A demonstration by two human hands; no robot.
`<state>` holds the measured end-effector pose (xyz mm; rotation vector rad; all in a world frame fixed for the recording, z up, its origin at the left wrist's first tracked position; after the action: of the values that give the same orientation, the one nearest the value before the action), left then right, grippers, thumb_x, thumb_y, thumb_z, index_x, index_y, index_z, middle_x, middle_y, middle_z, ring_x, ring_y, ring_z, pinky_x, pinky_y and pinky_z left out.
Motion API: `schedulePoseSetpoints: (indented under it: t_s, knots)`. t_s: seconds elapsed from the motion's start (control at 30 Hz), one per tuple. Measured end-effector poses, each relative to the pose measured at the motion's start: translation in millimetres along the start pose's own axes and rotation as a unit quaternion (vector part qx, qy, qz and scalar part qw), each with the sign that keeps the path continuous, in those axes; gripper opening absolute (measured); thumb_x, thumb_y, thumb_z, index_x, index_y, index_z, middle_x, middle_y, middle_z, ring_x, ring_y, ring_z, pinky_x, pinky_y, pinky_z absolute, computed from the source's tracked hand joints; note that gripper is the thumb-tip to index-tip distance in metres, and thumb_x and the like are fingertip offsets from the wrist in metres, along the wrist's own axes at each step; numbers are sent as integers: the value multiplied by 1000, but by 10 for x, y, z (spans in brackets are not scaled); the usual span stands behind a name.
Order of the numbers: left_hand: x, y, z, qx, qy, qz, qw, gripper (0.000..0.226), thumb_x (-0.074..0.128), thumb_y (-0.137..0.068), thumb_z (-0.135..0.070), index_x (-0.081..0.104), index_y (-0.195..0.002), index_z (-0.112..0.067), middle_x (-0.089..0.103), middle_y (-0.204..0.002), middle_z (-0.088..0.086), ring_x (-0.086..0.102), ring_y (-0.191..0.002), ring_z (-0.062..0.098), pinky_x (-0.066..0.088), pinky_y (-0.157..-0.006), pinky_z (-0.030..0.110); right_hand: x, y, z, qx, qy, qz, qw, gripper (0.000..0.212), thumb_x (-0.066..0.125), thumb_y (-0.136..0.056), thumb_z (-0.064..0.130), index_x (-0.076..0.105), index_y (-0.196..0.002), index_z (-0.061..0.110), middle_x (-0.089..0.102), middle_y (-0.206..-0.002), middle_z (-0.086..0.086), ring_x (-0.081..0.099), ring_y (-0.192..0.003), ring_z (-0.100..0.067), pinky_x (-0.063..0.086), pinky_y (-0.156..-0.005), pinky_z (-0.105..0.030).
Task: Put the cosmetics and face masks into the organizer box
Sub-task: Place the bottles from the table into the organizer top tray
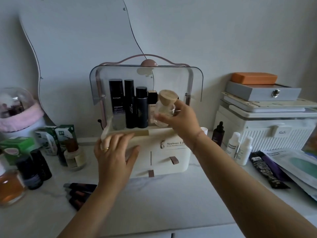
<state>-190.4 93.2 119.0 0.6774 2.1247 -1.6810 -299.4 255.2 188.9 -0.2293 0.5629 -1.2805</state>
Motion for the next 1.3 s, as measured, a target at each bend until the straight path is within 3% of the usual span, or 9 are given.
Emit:
schedulePoseSetpoints:
  t_s: [0.17, 0.3, 0.4, 0.67, 0.8, 0.9, 1.0, 1.13, 1.3]
  knots:
    - [16, 2, 21, -11, 0, 13, 1000, 41, 43, -89, -48, 58, -119, -24, 59, -109, -2, 41, -109, 20, 28, -102, 53, 315, -395, -324, 72, 74, 19, 994, 43, 79, -71, 24, 62, -109, 15, 65, -89, 7, 62, -87, -13, 45, -73, -23]
    - [-4, 6, 12, -9, 1, 1, 1000, 42, 43, -89, -46, 61, -117, -21, 59, -106, -1, 42, -109, 19, 28, -103, 54, 417, -476, -435, 98, 164, 47, 980, 48, 81, -69, 27, 62, -110, 11, 67, -103, -5, 63, -96, -22, 45, -75, -25]
    - [6, 16, 13, -8, -1, -2, 1000, 42, 42, -90, -46, 61, -117, -20, 59, -107, 0, 41, -111, 19, 26, -105, 53, 473, -488, -439, 87, 254, 62, 961, 42, 76, -72, 38, 61, -101, 12, 63, -88, -3, 60, -84, -19, 42, -70, -25]
    - [5, 13, -1, -10, -8, 4, 1000, 42, 42, -90, -46, 60, -116, -18, 58, -108, 1, 41, -112, 20, 25, -106, 53, 491, -432, -394, 86, 244, 88, 962, 52, 73, -78, 33, 56, -122, 11, 64, -108, -5, 60, -106, -22, 42, -80, -24]
    - [8, 14, -5, 1, -19, 6, 1000, 42, 42, -90, -47, 60, -116, -19, 58, -109, 1, 44, -112, 23, 23, -108, 53, 36, -74, -169, -6, 169, -39, 985, 44, 72, -78, 32, 60, -116, 14, 61, -104, 0, 60, -93, -14, 50, -84, -25]
    - [16, 12, -7, 8, -28, 1, 1000, 41, 43, -90, -45, 58, -118, -19, 58, -109, 3, 47, -114, 28, 10, -116, 51, -782, 412, -219, -79, 167, -215, 959, 30, 72, -80, 27, 64, -106, 14, 63, -97, 0, 60, -88, -13, 50, -81, -23]
    - [11, 8, -32, 24, -35, -16, 999, 41, 45, -90, -41, 59, -117, -13, 59, -106, 8, 50, -111, 33, 11, -117, 49, -1696, 755, -748, 22, 221, -336, 915, 37, 72, -80, 24, 60, -112, 10, 58, -108, -9, 57, -98, -26, 46, -86, -33]
    - [24, -3, -25, 15, -47, -29, 998, 42, 44, -91, -43, 60, -114, -11, 60, -105, 11, 50, -108, 35, 16, -116, 48, -2162, 845, -1403, 152, 257, -310, 903, 61, 74, -78, 28, 48, -127, 4, 52, -126, -15, 51, -113, -30, 42, -93, -39]
    - [24, -2, -61, 10, -54, -29, 998, 44, 42, -91, -46, 59, -114, -13, 60, -104, 11, 47, -105, 33, 22, -112, 45, -2169, 779, -1745, 193, 247, -276, 909, 48, 72, -79, 24, 52, -119, 5, 62, -113, -14, 57, -96, -28, 42, -78, -34]
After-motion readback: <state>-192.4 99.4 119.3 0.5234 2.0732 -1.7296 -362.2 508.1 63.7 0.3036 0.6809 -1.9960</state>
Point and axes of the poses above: each hand's wrist, its own y-axis away from the middle knuckle, its own x-axis out of the palm, z = x × y, the point moved 9 cm from there along -y, towards the middle knuckle
